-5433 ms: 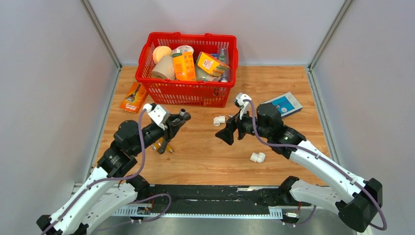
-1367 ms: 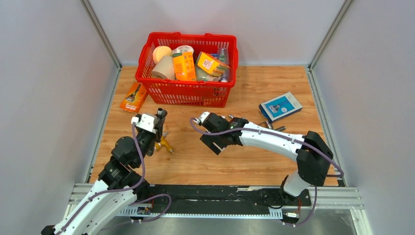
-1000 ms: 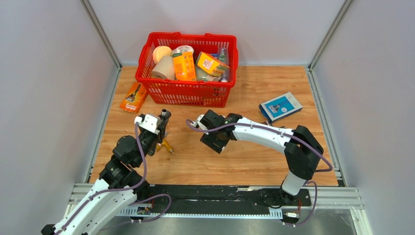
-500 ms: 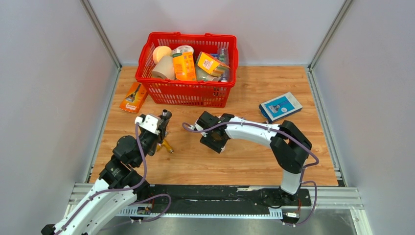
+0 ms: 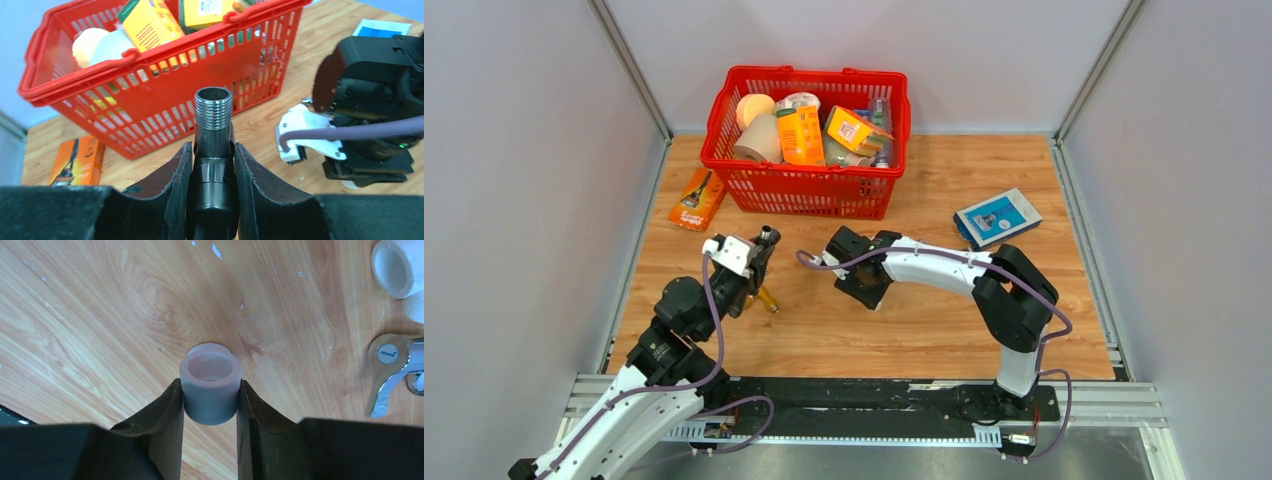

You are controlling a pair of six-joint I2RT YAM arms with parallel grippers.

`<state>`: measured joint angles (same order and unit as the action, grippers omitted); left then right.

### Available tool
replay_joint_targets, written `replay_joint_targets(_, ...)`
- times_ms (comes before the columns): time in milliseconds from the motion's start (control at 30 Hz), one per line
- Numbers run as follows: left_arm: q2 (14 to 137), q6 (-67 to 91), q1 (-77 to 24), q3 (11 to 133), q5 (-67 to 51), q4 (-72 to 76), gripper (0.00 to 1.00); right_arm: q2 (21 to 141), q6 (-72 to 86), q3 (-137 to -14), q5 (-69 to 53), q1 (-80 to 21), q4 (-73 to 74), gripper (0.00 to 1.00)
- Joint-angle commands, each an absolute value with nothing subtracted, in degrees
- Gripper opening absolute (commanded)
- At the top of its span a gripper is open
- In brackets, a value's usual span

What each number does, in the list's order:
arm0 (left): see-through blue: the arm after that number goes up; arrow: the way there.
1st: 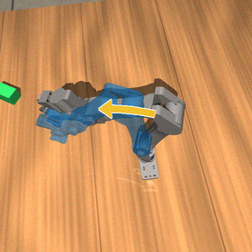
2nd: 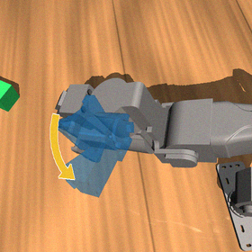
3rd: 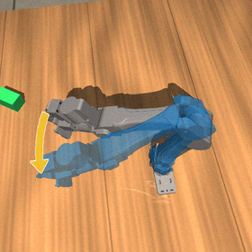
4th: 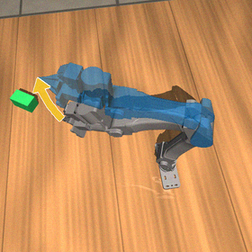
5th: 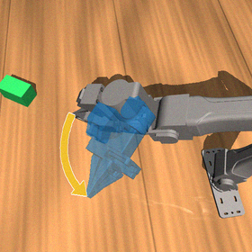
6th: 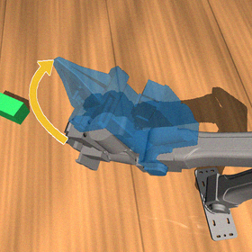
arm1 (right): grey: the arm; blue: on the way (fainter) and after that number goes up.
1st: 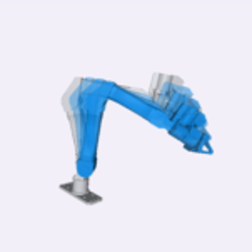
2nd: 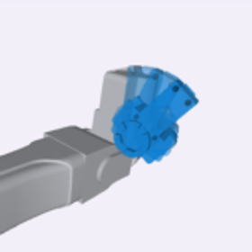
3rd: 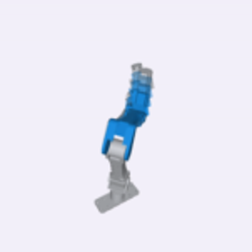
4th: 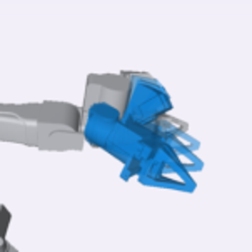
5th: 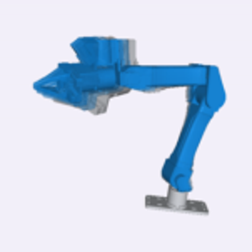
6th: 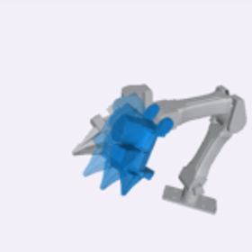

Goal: Install the water faucets

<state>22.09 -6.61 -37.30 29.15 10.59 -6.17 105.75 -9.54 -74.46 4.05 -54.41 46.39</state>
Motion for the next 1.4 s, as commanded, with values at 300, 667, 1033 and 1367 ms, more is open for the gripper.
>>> replay_joint_targets(300,29.17,-10.98,-37.09,33.13,-24.15,-4.04,0.0,85.19,-9.14,-78.75,-8.87,-47.73,46.58,0.0)
replay_joint_targets(667,36.12,-10.72,-37.09,36.56,-36.73,-7.03,0.0,70.4,-12.04,-78.04,-23.27,-47.99,42.89,0.0)
replay_joint_targets(1033,37.35,-10.64,-37.09,37.26,-43.32,-8.43,0.0,65.22,-29.68,-75.59,-21.89,-58.08,36.48,0.0)
replay_joint_targets(1367,37.27,-11.25,-37.18,37.79,-46.14,-9.67,0.0,59.85,-57.21,-69.87,-25.4,-61.96,35.95,0.0)
